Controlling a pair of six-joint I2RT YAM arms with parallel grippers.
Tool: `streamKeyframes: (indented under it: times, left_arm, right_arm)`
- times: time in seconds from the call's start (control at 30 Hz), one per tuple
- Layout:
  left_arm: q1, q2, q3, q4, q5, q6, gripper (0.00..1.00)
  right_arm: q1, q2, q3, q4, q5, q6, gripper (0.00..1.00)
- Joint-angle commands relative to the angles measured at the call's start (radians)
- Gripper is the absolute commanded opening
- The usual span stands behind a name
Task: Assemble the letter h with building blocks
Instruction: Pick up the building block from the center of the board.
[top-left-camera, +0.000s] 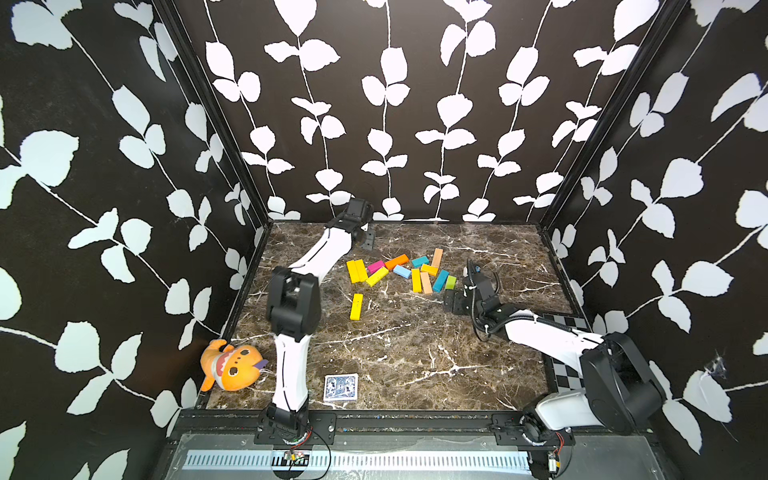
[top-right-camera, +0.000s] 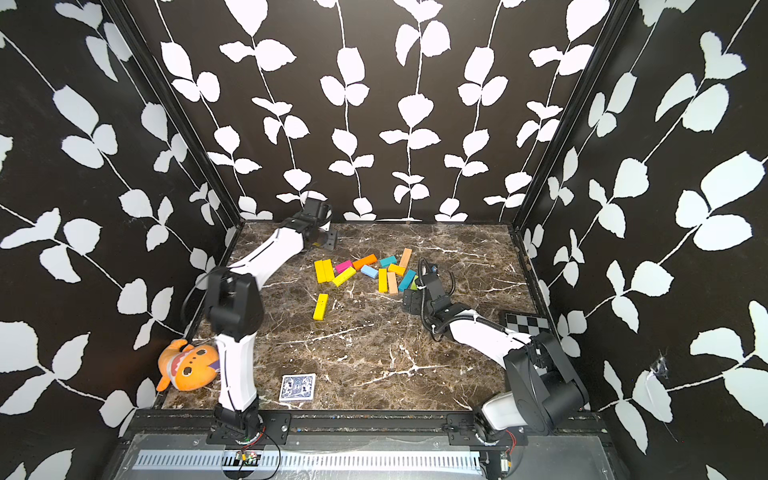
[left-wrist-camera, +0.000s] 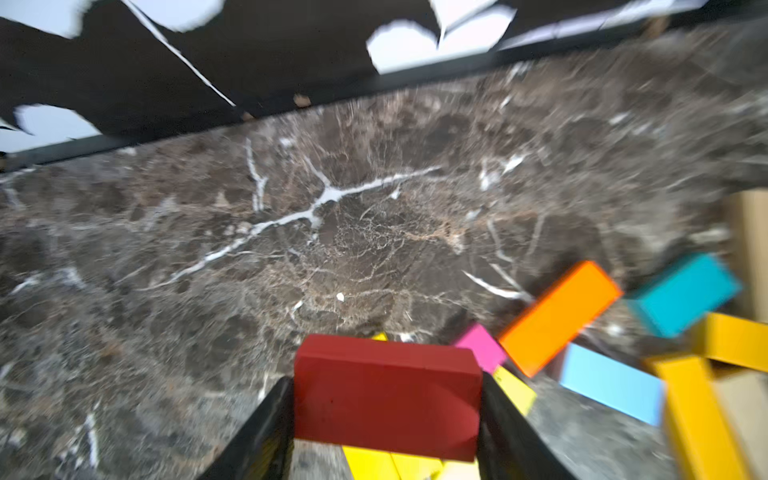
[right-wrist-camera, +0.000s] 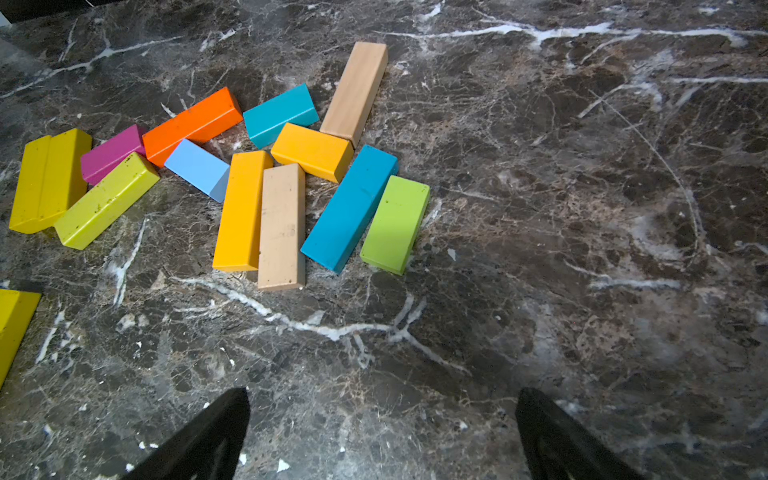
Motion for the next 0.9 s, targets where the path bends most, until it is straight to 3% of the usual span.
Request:
streamKeyframes:
  times: [0.0,0.37,0.47,0.67,0.87]
  left_arm:
    - [-0.028,-0.117,-0.16,0.056,-0.015,-0.093,0.47]
    - [-0.199,-0.44,-0.687,0.072,-0.036,-0.243,0.44]
    - [-0.249,-0.523,-0.772,0.039,-0.061,-0.285,0.44]
    - [-0.265,-0.679,-0.906,0.015,-0.04,-0.384,0.43]
    - [-0.274,-0.675,-0.97,0.003,-0.006,-0.428,0.42]
  right_arm:
    - [-0.002,0.009,0.012,0.0,-0.001,0.013,0.99]
    - [-0.002,0.008,0.009,0.004,-0.024,0.026,0.99]
    - [-0.003,0.004,0.008,0.002,-0.023,0.028,0.99]
    - [-0.003,-0.001,0.006,0.002,-0.02,0.029,0.99]
    - [-0.002,0.005,0.009,-0.002,-0.02,0.029,0.99]
